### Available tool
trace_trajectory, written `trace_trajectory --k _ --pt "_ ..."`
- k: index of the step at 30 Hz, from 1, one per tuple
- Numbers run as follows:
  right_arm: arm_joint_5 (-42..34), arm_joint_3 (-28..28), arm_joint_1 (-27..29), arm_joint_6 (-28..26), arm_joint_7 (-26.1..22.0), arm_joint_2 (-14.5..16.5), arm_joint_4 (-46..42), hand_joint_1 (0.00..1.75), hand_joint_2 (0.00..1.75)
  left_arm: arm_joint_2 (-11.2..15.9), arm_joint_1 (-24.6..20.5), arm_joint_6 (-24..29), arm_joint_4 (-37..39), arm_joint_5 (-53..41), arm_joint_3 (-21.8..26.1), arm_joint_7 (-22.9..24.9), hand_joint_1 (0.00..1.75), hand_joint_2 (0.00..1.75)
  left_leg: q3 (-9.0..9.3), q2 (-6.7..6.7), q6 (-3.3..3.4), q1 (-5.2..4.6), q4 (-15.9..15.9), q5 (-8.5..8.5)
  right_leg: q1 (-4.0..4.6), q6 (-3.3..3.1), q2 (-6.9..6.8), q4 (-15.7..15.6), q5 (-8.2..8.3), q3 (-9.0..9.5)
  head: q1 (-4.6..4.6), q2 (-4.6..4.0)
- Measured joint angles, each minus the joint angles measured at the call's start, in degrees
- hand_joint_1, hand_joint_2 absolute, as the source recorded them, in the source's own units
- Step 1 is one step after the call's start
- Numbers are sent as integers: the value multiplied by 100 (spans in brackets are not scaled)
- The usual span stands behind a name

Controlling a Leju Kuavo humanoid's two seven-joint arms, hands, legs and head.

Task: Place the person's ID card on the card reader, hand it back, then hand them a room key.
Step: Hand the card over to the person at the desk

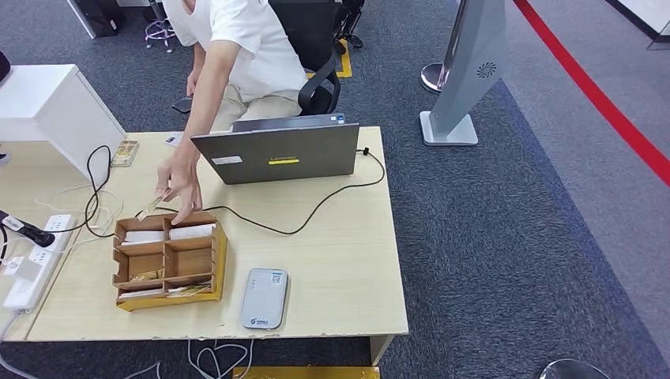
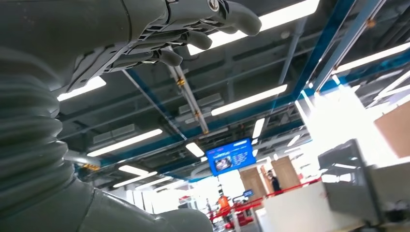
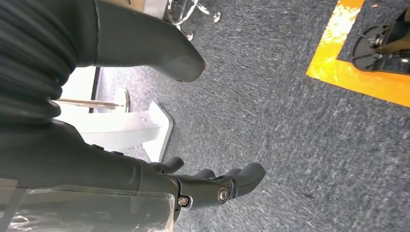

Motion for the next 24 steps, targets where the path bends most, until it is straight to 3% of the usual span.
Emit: trace_trajectory --k 4,6,9,13,16,20,24 --pt "45 -24 22 7 10 -1 3 0 175 -463 238 32 223 -592 1626 -921 0 175 5 0 2 -6 0 -4 -4 9 -1 -3 -9 0 -2 0" --pt "105 -29 24 33 44 -2 4 0 175 -865 337 63 285 -913 2368 -944 0 175 8 -1 7 -10 0 -7 -8 13 -2 -5 -12 1 -4 0" --pt "148 -30 26 72 46 -17 4 0 175 -1548 457 57 336 -1043 3061 -579 0 175 9 -16 12 -16 1 -10 -15 21 -18 -12 -17 6 3 0" --pt "117 -45 25 146 -102 -95 4 0 175 -2744 485 -57 416 -841 3585 43 0 175 12 -44 23 -34 3 -9 -32 33 -51 -18 -22 22 3 0" --pt "114 -74 27 188 -172 -171 4 0 175 -3434 468 -8 585 -788 3753 380 0 175 14 -56 31 -36 11 -11 -36 43 -63 -22 -22 29 15 0" --pt "176 -91 49 243 -256 -272 5 0 175 -4032 409 28 998 -320 3889 841 0 175 18 -64 44 -43 14 -14 -42 55 -70 -24 -20 46 22 0" --pt "223 -90 83 177 -285 -305 7 0 175 -4278 389 -86 1479 413 3941 1192 0 175 21 -65 45 -38 16 -14 -38 55 -72 -24 -20 46 28 0"
